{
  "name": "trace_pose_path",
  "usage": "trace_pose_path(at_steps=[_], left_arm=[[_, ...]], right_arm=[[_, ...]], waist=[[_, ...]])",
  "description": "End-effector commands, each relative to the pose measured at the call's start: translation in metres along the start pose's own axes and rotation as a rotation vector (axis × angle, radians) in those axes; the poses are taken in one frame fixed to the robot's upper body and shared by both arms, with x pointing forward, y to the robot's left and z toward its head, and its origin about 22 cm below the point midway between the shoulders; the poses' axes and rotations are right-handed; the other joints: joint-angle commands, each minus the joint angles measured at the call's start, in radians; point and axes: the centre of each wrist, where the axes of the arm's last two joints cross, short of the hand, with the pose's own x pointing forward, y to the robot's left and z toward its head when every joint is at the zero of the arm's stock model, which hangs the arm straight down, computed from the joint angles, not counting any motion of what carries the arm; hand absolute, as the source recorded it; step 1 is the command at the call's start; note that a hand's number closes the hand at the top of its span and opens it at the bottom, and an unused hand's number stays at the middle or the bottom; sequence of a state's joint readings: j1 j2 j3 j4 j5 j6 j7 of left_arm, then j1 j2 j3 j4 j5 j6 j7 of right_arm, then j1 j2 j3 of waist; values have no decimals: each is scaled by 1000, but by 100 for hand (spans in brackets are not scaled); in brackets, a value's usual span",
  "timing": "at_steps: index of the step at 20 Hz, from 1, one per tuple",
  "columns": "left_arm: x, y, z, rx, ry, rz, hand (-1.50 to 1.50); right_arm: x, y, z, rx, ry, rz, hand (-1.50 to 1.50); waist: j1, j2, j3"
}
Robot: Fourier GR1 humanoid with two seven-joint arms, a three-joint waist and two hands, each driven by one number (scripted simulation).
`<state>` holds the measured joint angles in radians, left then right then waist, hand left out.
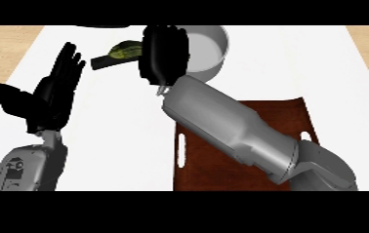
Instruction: Pick the squash from the tray and place it in the pot
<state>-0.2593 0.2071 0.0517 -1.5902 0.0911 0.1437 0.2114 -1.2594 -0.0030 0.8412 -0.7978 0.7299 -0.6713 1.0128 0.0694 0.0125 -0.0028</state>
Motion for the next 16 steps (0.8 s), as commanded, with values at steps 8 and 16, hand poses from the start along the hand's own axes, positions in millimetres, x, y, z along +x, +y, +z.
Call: trace_pose_path(at_steps=[8, 16], left_arm=[[23, -12, -3, -56, -25, 1, 0], [18, -15, -9, -43, -40, 7, 0]], right_arm=[[-56, 35, -8, 39, 134, 86, 150], [-79, 37, -9, 203, 217, -156, -150]], waist=[[45, 14, 2], [54, 34, 4]])
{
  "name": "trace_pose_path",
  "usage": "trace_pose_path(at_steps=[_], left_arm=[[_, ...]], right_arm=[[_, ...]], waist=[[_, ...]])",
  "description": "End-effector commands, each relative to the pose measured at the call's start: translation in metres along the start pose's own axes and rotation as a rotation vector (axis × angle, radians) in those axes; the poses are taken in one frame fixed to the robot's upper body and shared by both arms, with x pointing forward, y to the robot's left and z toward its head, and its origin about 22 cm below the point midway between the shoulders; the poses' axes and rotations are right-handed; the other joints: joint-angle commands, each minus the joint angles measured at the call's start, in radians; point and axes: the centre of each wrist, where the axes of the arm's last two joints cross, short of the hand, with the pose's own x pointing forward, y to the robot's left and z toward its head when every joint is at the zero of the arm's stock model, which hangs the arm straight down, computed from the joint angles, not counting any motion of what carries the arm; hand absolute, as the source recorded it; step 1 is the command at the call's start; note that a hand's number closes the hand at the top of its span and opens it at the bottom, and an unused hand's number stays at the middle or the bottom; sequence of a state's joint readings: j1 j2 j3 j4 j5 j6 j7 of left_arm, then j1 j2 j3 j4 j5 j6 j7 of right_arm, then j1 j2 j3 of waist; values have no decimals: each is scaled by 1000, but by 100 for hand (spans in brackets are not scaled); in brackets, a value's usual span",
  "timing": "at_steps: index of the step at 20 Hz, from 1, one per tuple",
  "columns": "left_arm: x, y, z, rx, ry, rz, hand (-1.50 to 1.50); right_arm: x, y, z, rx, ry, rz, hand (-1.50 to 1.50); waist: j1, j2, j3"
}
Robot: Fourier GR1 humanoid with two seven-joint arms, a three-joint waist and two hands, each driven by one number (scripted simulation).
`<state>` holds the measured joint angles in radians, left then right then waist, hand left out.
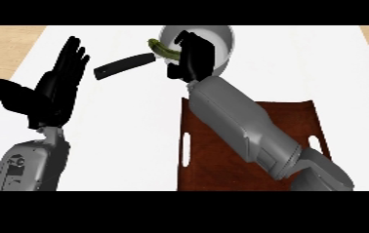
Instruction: Pick the squash from the tray and place it in the pot
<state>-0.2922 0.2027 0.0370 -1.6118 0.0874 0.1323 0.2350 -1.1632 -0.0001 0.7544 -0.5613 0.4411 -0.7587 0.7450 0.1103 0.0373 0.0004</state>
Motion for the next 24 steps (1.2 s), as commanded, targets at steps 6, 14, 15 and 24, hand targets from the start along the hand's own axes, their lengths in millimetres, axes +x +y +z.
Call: trace_pose_path(at_steps=[6, 14, 15, 24], left_arm=[[0, -2, 1, 4, -10, 7, 0], [-5, 1, -1, 42, 15, 5, 0], [-16, 18, 11, 29, 20, -11, 0], [-28, 6, 12, 93, 6, -12, 0]], right_arm=[[-2, -11, 2, 6, -54, -395, -150], [-30, -22, -13, -36, -41, -678, -150], [-39, -20, -17, -37, -51, -672, -150], [-88, -26, -46, 57, -75, -757, -150]], waist=[[5, 1, 3], [-45, -7, 3], [-48, -13, 1], [-83, -26, 0]])
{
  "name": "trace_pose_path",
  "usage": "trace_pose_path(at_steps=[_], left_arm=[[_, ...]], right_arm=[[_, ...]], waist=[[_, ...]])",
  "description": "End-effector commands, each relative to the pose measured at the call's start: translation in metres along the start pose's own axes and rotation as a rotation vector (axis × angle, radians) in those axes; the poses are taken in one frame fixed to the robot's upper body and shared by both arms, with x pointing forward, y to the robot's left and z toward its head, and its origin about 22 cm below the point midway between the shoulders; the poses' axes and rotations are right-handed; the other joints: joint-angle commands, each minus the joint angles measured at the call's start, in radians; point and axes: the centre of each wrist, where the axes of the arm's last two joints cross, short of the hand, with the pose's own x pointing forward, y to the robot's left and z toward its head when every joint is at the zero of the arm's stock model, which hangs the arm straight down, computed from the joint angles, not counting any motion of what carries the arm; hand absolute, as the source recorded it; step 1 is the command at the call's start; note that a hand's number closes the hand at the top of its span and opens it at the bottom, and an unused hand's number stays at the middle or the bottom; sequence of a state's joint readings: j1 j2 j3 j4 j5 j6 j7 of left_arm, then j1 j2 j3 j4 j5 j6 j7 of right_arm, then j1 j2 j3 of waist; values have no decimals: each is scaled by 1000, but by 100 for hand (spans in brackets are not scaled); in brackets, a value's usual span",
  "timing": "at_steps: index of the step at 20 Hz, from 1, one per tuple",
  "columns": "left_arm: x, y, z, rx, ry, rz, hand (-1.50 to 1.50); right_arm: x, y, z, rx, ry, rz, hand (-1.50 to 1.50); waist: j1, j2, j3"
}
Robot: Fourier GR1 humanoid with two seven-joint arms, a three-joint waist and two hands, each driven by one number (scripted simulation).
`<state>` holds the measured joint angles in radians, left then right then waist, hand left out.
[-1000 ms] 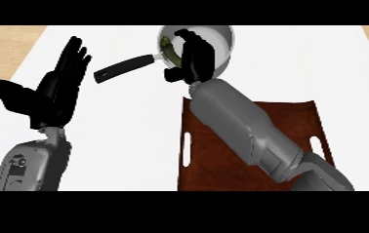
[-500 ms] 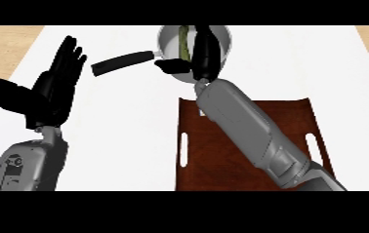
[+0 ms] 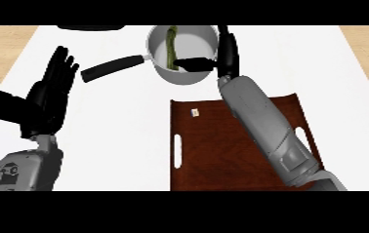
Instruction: Pick the squash from the tray and place it in the pot
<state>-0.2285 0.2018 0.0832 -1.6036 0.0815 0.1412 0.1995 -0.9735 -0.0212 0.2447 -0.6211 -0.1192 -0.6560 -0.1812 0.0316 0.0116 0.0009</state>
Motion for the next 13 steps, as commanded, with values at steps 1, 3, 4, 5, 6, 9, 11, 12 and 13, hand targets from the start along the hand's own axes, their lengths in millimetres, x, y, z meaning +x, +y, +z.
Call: trace_pose_path(at_steps=[1, 3, 4, 5, 6, 9, 11, 12, 13], left_arm=[[9, 20, -10, 9, 17, -5, 0], [13, 15, 0, 25, 26, -6, 0], [-5, 19, 17, 8, 1, -14, 0], [9, 14, 5, 9, 18, -4, 0], [-8, 8, -5, 23, -5, -20, 0], [-8, 14, -5, 24, 14, -20, 0], [-10, 25, 1, 34, 8, -21, 0], [-24, 7, 8, 20, 17, -12, 0], [6, 13, 6, 32, 19, -8, 0]], right_arm=[[-26, -26, -2, 28, -1, -42, -150], [-42, -40, -4, 33, -3, -34, -150], [-35, -28, -1, 53, 2, -18, -150], [-36, -32, -6, 43, -19, -54, -150], [-42, -46, -12, 75, 3, -21, -150], [-45, -63, -16, 68, -6, -8, -150], [-39, -71, -13, 88, 1, -15, -150], [-40, -64, -11, 83, -1, -30, -150], [-28, -52, -2, 93, 13, -19, -150]], waist=[[-20, -7, -1], [-13, -6, 0], [-16, -9, -1], [-16, -7, -1], [-18, -5, -1], [-22, -7, -1], [-30, -12, -1], [-27, -11, -1], [-32, -15, -1]])
